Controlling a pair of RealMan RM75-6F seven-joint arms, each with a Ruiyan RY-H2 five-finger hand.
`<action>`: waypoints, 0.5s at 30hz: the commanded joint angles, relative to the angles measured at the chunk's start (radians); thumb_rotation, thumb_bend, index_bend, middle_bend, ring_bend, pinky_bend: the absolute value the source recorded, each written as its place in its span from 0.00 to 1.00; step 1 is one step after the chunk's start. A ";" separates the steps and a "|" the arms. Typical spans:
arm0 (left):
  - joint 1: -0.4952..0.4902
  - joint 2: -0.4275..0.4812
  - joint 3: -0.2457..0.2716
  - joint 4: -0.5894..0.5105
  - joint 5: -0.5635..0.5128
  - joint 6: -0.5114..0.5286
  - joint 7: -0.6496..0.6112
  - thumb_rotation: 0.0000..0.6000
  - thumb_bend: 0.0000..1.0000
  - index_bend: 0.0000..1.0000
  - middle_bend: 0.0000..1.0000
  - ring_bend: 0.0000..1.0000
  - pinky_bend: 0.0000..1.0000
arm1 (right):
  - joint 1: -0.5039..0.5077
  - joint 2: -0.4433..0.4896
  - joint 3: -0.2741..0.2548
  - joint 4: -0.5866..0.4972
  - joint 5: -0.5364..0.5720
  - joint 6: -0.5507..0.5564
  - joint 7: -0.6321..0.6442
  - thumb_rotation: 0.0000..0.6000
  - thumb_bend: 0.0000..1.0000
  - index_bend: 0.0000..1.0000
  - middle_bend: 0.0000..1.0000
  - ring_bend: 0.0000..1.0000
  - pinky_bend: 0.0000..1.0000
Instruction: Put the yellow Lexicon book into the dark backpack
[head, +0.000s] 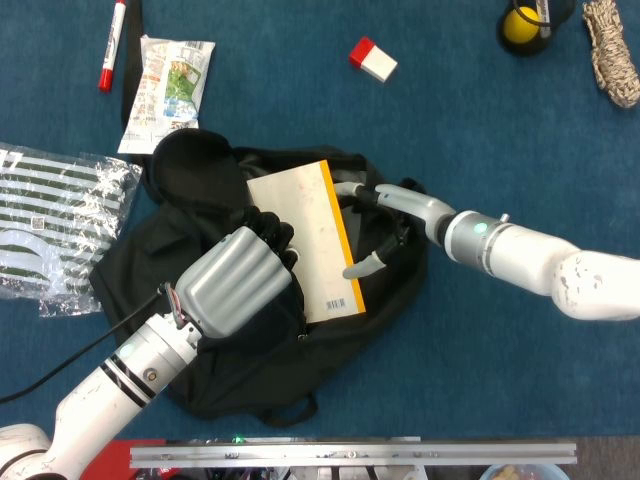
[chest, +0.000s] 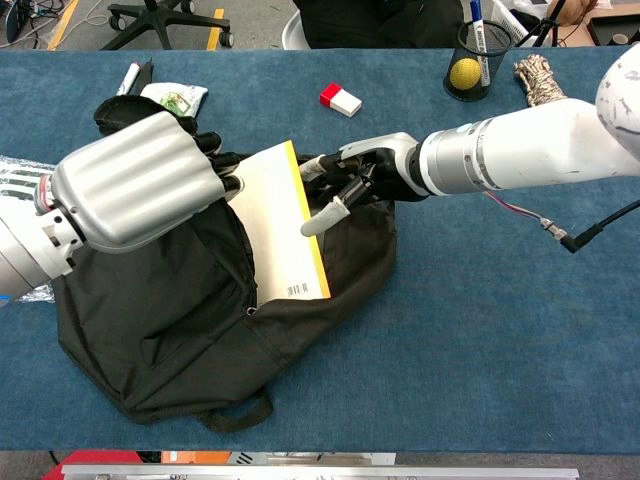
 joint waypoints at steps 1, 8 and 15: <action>0.000 -0.001 0.000 -0.001 0.001 -0.001 0.001 1.00 0.34 0.42 0.36 0.34 0.44 | 0.038 0.015 -0.043 -0.014 0.002 0.034 -0.014 1.00 0.00 0.00 0.12 0.05 0.13; 0.001 0.000 0.000 -0.001 0.000 -0.003 -0.005 1.00 0.34 0.42 0.36 0.34 0.44 | 0.060 0.034 -0.076 -0.047 0.018 0.114 -0.012 1.00 0.00 0.00 0.12 0.05 0.13; -0.002 -0.009 -0.002 0.004 0.001 -0.008 -0.002 1.00 0.34 0.42 0.36 0.34 0.44 | -0.007 0.082 -0.052 -0.138 -0.039 0.273 -0.012 1.00 0.00 0.00 0.14 0.05 0.13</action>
